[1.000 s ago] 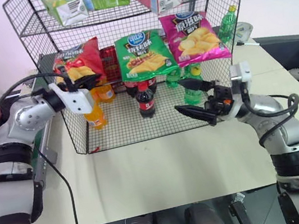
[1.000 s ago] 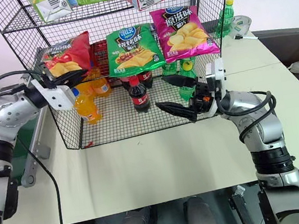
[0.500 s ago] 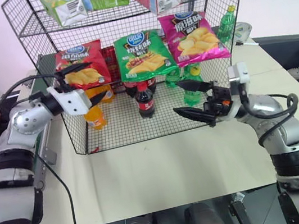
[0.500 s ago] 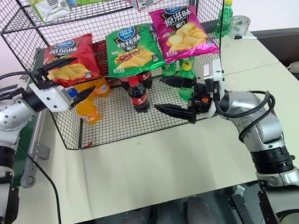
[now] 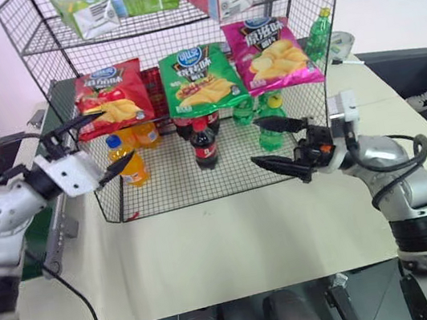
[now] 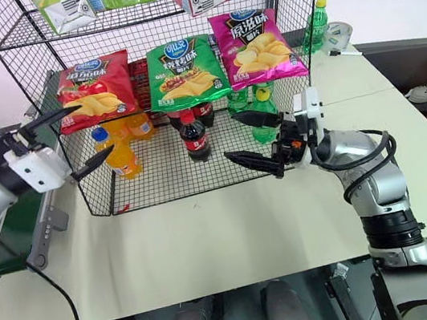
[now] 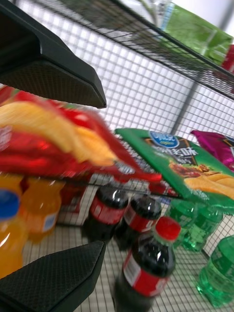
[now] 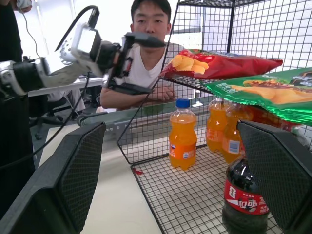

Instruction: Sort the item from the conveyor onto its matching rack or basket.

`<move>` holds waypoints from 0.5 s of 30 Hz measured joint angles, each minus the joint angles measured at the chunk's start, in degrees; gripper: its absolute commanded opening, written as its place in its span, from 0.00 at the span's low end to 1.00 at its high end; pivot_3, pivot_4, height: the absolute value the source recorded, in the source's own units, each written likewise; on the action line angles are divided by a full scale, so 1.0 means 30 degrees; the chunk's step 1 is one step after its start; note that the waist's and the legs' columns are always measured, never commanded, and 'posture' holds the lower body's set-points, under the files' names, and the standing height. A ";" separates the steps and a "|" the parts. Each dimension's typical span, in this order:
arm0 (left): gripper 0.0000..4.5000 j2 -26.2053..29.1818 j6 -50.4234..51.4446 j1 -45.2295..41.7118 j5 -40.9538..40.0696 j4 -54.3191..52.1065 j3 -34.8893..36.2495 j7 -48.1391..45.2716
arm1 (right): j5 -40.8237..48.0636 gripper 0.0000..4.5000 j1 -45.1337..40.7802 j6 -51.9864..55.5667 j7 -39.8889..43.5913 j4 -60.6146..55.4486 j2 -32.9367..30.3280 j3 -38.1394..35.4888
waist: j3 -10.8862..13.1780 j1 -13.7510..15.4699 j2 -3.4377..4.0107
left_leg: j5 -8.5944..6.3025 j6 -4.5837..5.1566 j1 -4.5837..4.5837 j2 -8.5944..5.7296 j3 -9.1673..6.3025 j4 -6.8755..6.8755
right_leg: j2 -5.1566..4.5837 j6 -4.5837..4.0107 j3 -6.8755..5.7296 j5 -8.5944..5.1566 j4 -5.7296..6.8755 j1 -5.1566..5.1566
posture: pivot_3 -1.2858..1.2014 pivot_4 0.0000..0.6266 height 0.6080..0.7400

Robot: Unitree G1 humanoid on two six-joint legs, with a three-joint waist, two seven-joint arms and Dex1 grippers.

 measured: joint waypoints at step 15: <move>1.00 -0.1303 1.2620 1.0343 -0.7562 -0.8667 0.5965 -0.0209 | -0.1098 1.00 0.2288 -0.1713 0.2063 0.0024 -0.2365 -0.0025 | 0.0001 0.0358 -0.0001 | -0.0024 0.0035 0.0022 0.0015 0.0049 -0.0012 | -0.0007 -0.0009 0.0020 -0.0004 -0.0042 0.0025 | 0.52 0.24 1.00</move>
